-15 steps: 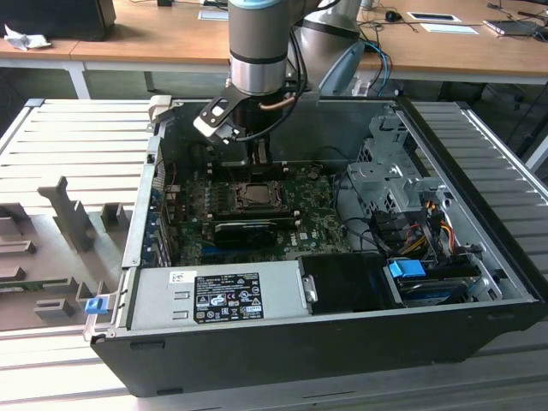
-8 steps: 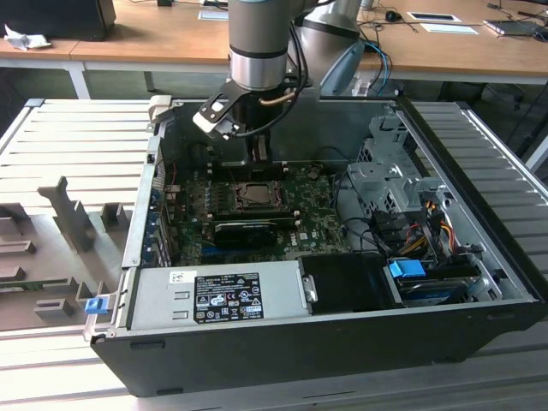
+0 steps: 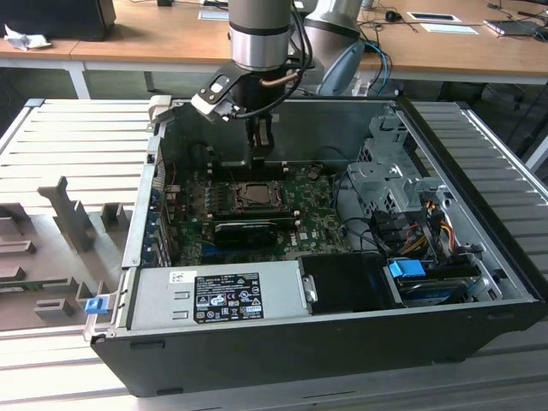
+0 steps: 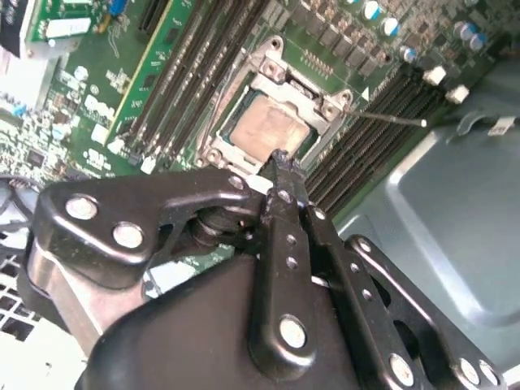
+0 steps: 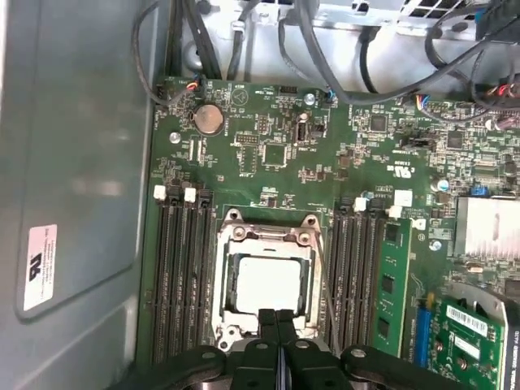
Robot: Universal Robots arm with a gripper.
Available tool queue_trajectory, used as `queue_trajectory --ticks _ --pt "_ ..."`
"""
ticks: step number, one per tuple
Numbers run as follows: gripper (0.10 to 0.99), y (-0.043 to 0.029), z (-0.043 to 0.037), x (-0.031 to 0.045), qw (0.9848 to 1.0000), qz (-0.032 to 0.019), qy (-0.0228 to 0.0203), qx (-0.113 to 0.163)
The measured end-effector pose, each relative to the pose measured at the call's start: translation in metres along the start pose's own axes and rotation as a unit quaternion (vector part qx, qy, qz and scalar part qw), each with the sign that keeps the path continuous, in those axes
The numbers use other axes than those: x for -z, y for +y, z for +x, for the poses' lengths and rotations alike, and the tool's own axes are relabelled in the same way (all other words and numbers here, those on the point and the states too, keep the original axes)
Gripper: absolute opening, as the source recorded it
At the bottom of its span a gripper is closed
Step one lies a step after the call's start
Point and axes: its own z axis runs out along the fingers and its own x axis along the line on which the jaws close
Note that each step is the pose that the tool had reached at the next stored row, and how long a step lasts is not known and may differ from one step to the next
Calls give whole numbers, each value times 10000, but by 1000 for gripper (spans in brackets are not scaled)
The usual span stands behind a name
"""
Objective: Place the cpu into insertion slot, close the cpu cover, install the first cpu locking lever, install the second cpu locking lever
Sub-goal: 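Install the first cpu locking lever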
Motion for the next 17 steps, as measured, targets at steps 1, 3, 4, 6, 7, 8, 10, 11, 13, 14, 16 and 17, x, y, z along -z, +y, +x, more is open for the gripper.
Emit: queue_trajectory --ticks 1,3,4,6,7,8,10,11,13,14,16,17 --pt "106 0 0 0 9999 -3 2 158" --pt "106 0 0 -1 9992 -8 8 408" --pt "106 0 0 -1 9987 -10 10 509" --pt "106 0 0 -2 9966 -18 17 819" --pt "106 0 0 -3 9957 -20 19 925" --pt "106 0 0 -4 9946 -22 22 1036" --pt "106 0 0 -5 9920 -27 26 1260" --pt "106 -1 0 -5 9908 -29 28 1355" --pt "106 0 0 -6 9863 -36 35 1651" --pt "106 0 0 -7 9848 -37 37 1737" --pt "106 0 0 -8 9794 -44 43 2020" --pt "106 0 0 -10 9774 -46 45 2114"
